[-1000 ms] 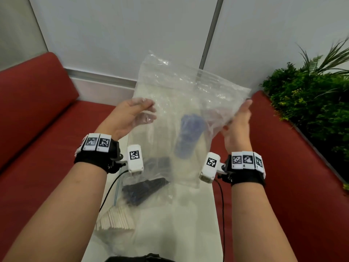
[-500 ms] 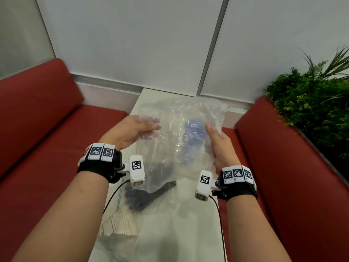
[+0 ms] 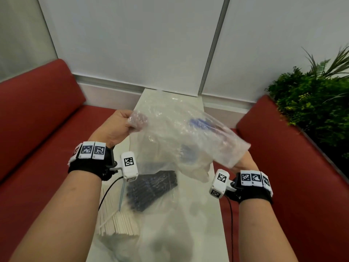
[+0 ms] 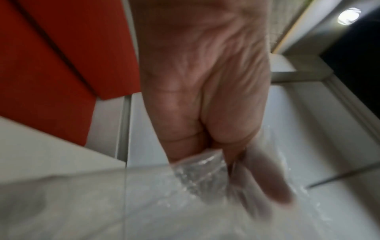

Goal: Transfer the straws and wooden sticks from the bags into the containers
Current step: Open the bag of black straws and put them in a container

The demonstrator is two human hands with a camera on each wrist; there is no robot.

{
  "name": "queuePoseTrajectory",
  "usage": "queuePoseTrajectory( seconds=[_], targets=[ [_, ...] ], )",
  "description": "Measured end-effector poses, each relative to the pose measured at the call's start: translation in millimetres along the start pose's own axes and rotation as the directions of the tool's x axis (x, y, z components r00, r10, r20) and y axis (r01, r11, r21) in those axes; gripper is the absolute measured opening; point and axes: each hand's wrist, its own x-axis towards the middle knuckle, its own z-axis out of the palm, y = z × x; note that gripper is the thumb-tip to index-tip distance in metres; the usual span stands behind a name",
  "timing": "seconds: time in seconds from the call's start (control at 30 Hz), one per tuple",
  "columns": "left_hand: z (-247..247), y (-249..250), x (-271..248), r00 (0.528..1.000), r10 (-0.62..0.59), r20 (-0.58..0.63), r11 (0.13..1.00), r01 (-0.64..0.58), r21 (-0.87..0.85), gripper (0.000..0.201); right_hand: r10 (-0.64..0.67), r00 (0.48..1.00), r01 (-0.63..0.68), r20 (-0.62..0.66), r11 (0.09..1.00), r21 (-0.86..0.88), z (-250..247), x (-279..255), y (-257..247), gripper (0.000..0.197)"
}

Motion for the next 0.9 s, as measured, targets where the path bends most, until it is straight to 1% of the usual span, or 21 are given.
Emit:
queuePoseTrajectory(
  seconds=[0.07,0.1,0.17,0.2,0.23,0.3,0.33,0.4,0.43,0.5,0.57,0.6,0.63,0.67,0.7,0.73,0.77,0.8,0.83,0.87,0.9],
  targets=[
    [0.4,6.2,-1.0,0.999,0.044,-0.011,0.985,-0.041,0.167,0.011,0.109,0.966,-0.114,-0.233,0.993,-0.008,-1.0,-5.0,1.0,0.031],
    [0.2,11.5,-2.0,0.998,0.066,0.016,0.972,-0.068,0.225,0.013,0.111,0.941,-0.121,-0.320,0.993,-0.013,-4.7,-5.3,3.3,0.035],
    [3.1,23.6,-2.8,0.989,0.117,0.089,0.922,-0.141,0.360,0.031,0.021,0.908,-0.099,-0.418,0.981,-0.167,-7.5,-4.4,1.8,0.038],
    [7.1,29.7,-3.3,0.982,0.137,0.127,0.880,-0.180,0.439,0.033,-0.040,0.908,-0.070,-0.417,0.967,-0.246,-6.2,-4.8,-0.6,0.040],
    [11.8,34.2,-3.0,0.977,0.149,0.153,0.840,-0.207,0.502,0.030,-0.101,0.922,-0.010,-0.375,0.959,-0.283,-2.7,-4.0,-4.3,0.042],
    [20.8,38.5,-1.1,0.968,0.200,0.153,0.796,-0.252,0.550,0.030,-0.144,0.970,0.079,-0.197,0.950,-0.304,6.1,-2.3,-15.5,0.044],
    [24.2,39.9,-0.5,0.961,0.234,0.146,0.790,-0.276,0.548,0.031,-0.117,0.989,0.081,-0.087,0.937,-0.339,10.1,-0.3,-19.1,0.048],
    [27.9,44.0,0.6,0.958,0.241,0.154,0.787,-0.286,0.547,0.035,0.029,0.997,0.007,0.068,0.878,-0.478,19.4,1.3,-26.6,0.070],
    [30.3,47.3,0.5,0.963,0.203,0.176,0.781,-0.268,0.564,0.035,0.085,0.992,-0.013,0.097,0.817,-0.577,25.7,1.9,-29.5,0.085],
    [40.0,55.3,-1.2,0.955,0.065,0.288,0.749,-0.237,0.619,0.035,0.110,0.982,0.028,0.150,0.712,-0.702,45.5,2.8,-30.3,0.114],
    [54.9,61.0,-5.2,0.895,-0.101,0.434,0.730,-0.230,0.643,0.031,0.083,0.979,0.089,0.184,0.639,-0.764,71.8,5.6,-24.6,0.131],
    [62.6,63.3,-8.0,0.850,-0.167,0.500,0.733,-0.232,0.640,0.029,0.075,0.979,0.111,0.192,0.594,-0.797,83.9,7.3,-19.9,0.131],
    [69.1,64.5,-10.9,0.803,-0.203,0.560,0.745,-0.245,0.621,0.027,0.078,0.976,0.129,0.204,0.547,-0.827,93.2,8.8,-14.4,0.125],
    [73.2,65.7,-14.1,0.769,-0.209,0.604,0.771,-0.251,0.586,0.028,0.092,0.971,0.144,0.221,0.515,-0.845,98.2,9.9,-8.0,0.110],
    [74.5,66.9,-16.7,0.760,-0.185,0.623,0.809,-0.242,0.536,0.031,0.108,0.966,0.146,0.234,0.520,-0.842,98.9,10.2,-1.9,0.087],
    [73.1,68.6,-19.1,0.779,-0.134,0.612,0.855,-0.220,0.469,0.033,0.111,0.965,0.130,0.236,0.576,-0.807,96.0,9.2,2.7,0.059],
    [68.9,69.7,-20.4,0.811,-0.076,0.580,0.901,-0.193,0.388,0.031,0.093,0.970,0.105,0.224,0.671,-0.734,90.7,7.8,7.3,0.031],
    [62.7,69.6,-20.5,0.843,-0.042,0.536,0.931,-0.161,0.327,0.026,0.074,0.978,0.067,0.194,0.771,-0.633,83.8,6.1,12.9,0.014],
    [55.4,68.5,-20.0,0.868,-0.053,0.494,0.940,-0.124,0.318,0.028,0.062,0.986,0.036,0.157,0.831,-0.556,76.4,4.1,17.7,0.006],
    [48.3,66.5,-19.1,0.878,-0.112,0.465,0.928,-0.075,0.365,0.041,0.046,0.991,0.029,0.126,0.847,-0.530,69.2,2.6,21.1,0.004],
    [43.4,64.3,-19.6,0.868,-0.197,0.456,0.897,-0.028,0.441,0.057,0.026,0.994,0.034,0.102,0.840,-0.542,62.8,2.1,24.6,0.005]
  ],
)
